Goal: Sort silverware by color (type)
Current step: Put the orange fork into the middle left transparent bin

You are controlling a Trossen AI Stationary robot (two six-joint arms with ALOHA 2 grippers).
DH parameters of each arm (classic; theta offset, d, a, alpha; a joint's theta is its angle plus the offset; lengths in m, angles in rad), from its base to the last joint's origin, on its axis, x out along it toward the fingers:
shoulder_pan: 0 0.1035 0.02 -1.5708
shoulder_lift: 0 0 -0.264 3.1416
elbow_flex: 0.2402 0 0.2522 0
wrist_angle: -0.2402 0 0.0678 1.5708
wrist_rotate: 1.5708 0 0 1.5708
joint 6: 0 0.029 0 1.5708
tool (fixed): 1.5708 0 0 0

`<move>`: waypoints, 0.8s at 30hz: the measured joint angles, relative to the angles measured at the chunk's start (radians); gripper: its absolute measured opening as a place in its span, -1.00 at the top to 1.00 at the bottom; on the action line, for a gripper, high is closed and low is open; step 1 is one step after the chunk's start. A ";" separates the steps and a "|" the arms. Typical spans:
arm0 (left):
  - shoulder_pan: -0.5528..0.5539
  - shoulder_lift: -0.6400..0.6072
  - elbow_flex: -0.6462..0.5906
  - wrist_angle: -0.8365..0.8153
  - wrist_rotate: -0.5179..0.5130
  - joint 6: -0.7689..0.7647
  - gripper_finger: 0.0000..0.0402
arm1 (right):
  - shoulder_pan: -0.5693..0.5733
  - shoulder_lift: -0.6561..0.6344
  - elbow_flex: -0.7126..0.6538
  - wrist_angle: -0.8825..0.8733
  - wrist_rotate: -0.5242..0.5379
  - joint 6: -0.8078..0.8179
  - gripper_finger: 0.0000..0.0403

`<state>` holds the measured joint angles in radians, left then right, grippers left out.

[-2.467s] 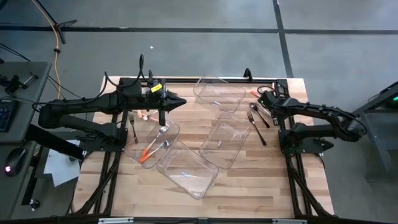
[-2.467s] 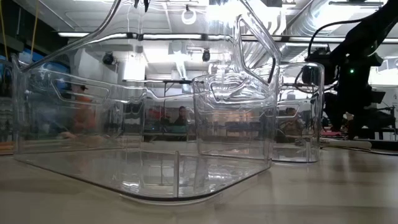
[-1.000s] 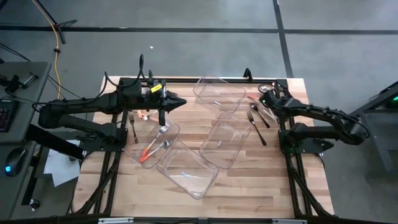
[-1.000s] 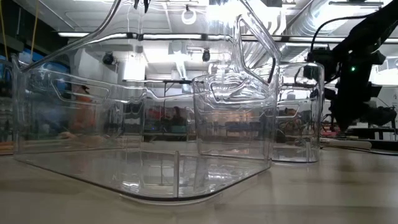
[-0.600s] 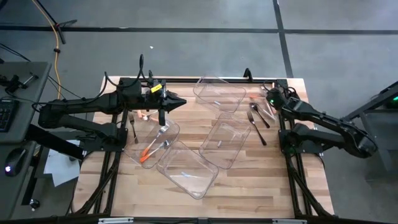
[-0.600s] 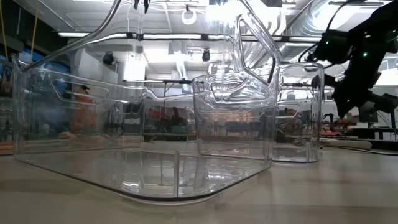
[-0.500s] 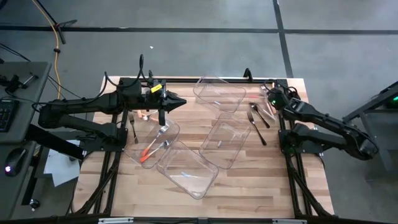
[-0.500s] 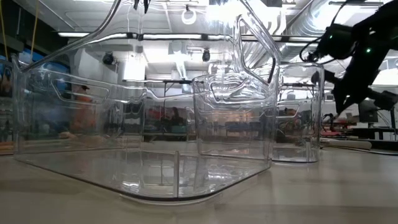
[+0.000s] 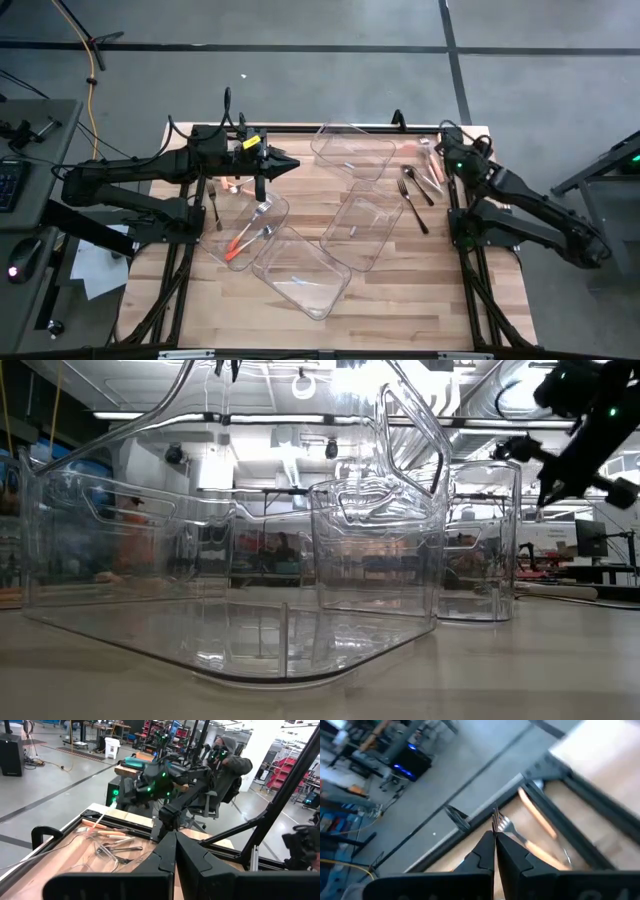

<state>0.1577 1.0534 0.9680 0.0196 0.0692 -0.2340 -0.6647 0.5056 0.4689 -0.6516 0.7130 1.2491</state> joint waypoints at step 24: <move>0.000 0.000 0.000 0.000 -0.007 0.061 1.00 | 0.299 0.100 0.203 0.618 -0.216 -0.606 1.00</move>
<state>0.1576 1.0534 0.9680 0.0196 0.0620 -0.1726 -0.3661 0.6052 0.6716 -0.0333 0.4966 0.6429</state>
